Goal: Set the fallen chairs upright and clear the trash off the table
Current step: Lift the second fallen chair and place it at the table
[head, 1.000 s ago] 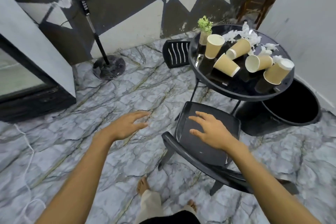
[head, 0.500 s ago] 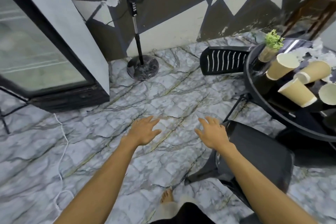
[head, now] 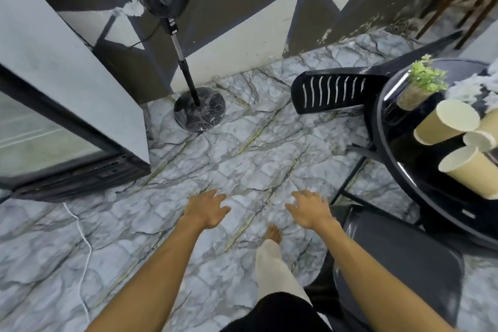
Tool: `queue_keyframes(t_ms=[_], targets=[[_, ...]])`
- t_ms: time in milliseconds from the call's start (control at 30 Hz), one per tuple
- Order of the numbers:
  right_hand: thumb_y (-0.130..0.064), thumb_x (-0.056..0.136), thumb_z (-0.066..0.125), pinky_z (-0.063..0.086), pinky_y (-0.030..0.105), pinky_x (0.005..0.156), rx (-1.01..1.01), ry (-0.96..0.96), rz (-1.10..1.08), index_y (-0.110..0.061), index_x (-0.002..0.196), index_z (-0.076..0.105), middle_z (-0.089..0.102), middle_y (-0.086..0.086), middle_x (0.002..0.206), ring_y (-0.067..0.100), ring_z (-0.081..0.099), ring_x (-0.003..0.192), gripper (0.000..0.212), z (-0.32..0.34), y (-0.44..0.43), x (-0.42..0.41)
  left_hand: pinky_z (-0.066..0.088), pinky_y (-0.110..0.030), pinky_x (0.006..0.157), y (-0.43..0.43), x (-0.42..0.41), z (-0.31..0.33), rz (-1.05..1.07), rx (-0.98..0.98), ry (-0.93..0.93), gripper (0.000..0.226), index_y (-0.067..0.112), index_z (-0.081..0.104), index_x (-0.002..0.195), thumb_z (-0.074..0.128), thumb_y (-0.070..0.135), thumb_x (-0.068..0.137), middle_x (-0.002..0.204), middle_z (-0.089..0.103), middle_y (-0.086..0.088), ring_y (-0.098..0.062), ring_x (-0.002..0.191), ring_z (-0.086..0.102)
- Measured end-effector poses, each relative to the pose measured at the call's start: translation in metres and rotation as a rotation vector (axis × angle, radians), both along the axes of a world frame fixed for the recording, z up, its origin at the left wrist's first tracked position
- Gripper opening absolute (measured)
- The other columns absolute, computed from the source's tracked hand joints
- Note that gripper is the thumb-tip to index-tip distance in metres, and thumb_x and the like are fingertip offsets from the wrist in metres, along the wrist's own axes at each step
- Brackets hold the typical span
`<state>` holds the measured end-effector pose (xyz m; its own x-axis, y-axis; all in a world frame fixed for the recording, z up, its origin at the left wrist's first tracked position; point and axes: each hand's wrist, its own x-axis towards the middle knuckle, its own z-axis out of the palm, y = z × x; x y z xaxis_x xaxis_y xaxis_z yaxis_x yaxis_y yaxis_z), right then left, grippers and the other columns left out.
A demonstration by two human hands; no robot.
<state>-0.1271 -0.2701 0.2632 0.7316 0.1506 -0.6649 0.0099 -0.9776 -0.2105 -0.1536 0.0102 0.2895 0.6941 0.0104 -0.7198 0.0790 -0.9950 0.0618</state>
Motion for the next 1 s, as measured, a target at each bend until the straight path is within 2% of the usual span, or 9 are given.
queue_keyframes(t_ms=[133,433,633,767,900,1000], targets=[[-0.052,0.101,0.036,0.032,0.053,0.111,0.026,0.048,-0.062,-0.020,0.151,0.033,0.032,0.009,0.157,0.035,0.030,0.142,0.059,0.001,-0.007,0.063,0.012,-0.046,0.121,-0.003,0.067,0.000,-0.006,0.015,0.047,0.061,0.028,0.023,0.156,0.029,0.055,0.102,0.166,0.013,-0.003,-0.024,0.151,0.016],[-0.050,0.100,0.039,0.039,0.046,0.105,0.070,0.020,-0.146,-0.019,0.143,0.042,0.042,0.010,0.149,0.035,0.043,0.132,0.053,0.014,-0.021,0.213,0.021,-0.044,0.117,-0.025,0.238,0.007,-0.111,-0.002,-0.023,0.058,0.027,0.028,0.154,0.030,0.053,0.102,0.164,0.021,-0.005,-0.026,0.148,0.024],[-0.049,0.100,0.041,0.037,0.044,0.109,0.090,0.008,-0.229,-0.020,0.150,0.035,0.038,0.010,0.152,0.032,0.040,0.136,0.058,0.013,-0.025,0.323,0.019,-0.048,0.119,-0.032,0.369,0.003,-0.168,-0.002,-0.050,0.059,0.027,0.027,0.154,0.031,0.053,0.101,0.164,0.019,-0.004,-0.027,0.149,0.022],[-0.051,0.099,0.041,0.037,0.044,0.108,0.066,0.006,-0.265,-0.020,0.149,0.037,0.038,0.010,0.152,0.033,0.041,0.135,0.058,0.017,-0.025,0.398,0.019,-0.047,0.119,-0.028,0.456,0.006,-0.245,0.021,-0.009,0.061,0.028,0.023,0.156,0.028,0.055,0.101,0.165,0.017,-0.004,-0.026,0.149,0.022],[-0.049,0.099,0.041,0.039,0.048,0.107,0.083,-0.015,-0.318,-0.019,0.147,0.039,0.041,0.012,0.150,0.033,0.043,0.134,0.056,0.019,-0.026,0.471,0.023,-0.046,0.117,-0.025,0.539,0.010,-0.285,0.033,-0.024,0.060,0.026,0.028,0.155,0.030,0.054,0.102,0.163,0.024,-0.005,-0.027,0.147,0.027],[-0.047,0.100,0.042,0.039,0.047,0.107,0.106,-0.028,-0.353,-0.016,0.147,0.038,0.042,0.014,0.150,0.034,0.042,0.135,0.057,0.020,-0.031,0.519,0.020,-0.048,0.119,-0.029,0.594,0.013,-0.297,0.036,-0.015,0.060,0.027,0.026,0.155,0.030,0.054,0.102,0.164,0.020,-0.005,-0.028,0.148,0.024]])
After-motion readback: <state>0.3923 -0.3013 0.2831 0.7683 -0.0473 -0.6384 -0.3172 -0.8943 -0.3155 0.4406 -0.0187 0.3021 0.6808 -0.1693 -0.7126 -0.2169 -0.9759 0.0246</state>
